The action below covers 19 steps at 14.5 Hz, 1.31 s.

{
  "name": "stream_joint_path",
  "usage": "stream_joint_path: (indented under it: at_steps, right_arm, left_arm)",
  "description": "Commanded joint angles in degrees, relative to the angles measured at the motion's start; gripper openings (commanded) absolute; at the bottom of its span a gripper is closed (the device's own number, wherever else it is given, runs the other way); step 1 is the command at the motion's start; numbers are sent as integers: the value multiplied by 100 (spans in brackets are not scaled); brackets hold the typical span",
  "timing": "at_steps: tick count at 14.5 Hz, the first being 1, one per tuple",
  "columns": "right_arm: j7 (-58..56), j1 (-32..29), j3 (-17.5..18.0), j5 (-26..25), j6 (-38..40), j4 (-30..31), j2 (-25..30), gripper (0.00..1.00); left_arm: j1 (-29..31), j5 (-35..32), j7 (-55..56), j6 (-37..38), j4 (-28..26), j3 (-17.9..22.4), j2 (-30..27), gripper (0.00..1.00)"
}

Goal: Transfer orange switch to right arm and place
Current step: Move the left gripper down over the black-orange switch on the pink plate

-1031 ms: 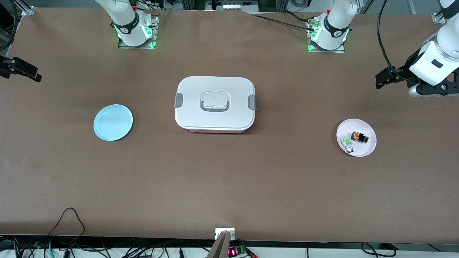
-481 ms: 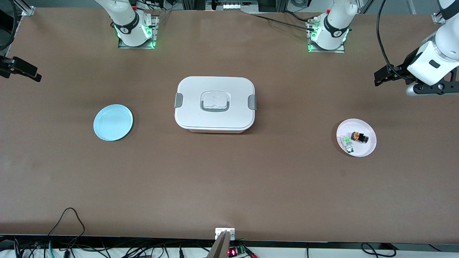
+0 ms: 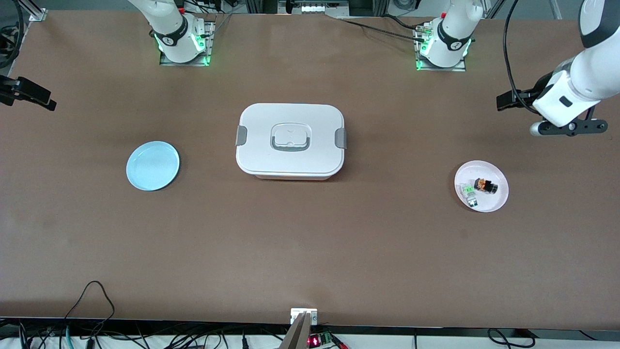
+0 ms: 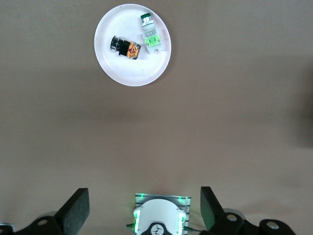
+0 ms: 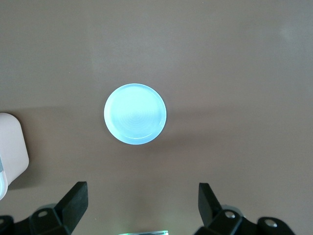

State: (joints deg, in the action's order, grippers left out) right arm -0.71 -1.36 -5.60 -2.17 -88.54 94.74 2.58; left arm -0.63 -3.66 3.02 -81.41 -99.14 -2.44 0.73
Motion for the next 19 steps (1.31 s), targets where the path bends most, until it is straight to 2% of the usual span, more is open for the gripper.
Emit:
stream_joint_path:
  at_steps: [1, 4, 8, 15, 17, 19]
  right_arm:
    - [-43, -14, -11, 32, 74, -69, -21, 100]
    - [-52, -14, -11, 32, 74, -78, -30, 100]
    - [-61, -14, -11, 32, 74, -87, -30, 100]
    - [-61, -14, -11, 24, 74, -87, -65, 100]
    - [-52, -14, -11, 24, 74, -87, -74, 100]
    - [-52, -14, -11, 24, 74, -87, -74, 100]
  left_arm:
    - [98, -451, -766, 152, 132, 33, 217, 100]
    - [344, -452, -1390, 3, 150, 24, 480, 100]
    - [563, -451, -2059, -821, -87, 24, 770, 100]
    - [845, -434, -2288, -3878, -1809, 15, 989, 100]
    - [863, -425, -2288, -4618, -1854, 15, 1392, 100]
    - [1002, -268, -2280, -5049, -2002, -19, 1719, 100]
